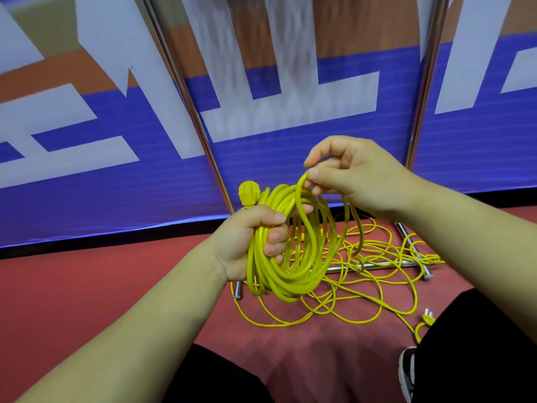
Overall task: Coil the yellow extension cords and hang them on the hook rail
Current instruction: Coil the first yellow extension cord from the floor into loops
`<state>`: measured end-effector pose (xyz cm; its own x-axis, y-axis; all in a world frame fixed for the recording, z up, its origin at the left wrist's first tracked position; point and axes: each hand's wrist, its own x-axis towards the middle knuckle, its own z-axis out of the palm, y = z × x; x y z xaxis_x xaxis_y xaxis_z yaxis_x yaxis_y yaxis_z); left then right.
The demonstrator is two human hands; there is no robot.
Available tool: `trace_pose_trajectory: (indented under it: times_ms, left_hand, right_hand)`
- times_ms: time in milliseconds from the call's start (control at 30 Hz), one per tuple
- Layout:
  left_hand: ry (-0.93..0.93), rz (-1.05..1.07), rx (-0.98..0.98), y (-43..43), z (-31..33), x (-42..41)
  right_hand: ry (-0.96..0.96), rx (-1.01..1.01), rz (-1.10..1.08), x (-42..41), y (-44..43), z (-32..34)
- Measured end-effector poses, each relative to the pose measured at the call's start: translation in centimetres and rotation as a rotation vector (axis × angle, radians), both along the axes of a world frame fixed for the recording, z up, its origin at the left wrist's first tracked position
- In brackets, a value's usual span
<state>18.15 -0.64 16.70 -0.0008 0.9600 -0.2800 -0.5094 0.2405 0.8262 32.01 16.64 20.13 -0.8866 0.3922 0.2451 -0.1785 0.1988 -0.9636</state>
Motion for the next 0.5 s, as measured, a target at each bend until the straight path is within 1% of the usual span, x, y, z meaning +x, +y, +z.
trace_pose_trajectory:
  times_ms: [133,233,400,500]
  left_hand:
    - [-0.098,-0.050,0.026,-0.06,-0.09,0.08]
    - [-0.121,-0.072,0.053,-0.10,0.04,0.10]
    - [-0.013,0.019,0.027,0.05,0.23,0.37]
    - [0.043,0.127,0.027,0.26,0.86,0.80]
  right_hand:
    - [0.043,-0.044,0.004,-0.05,-0.04,0.01]
    - [0.058,-0.048,0.008,-0.26,-0.05,0.02]
    - [0.043,-0.076,0.027,-0.45,0.11,-0.43]
    - [0.016,0.025,-0.032,-0.50,0.53,-0.62]
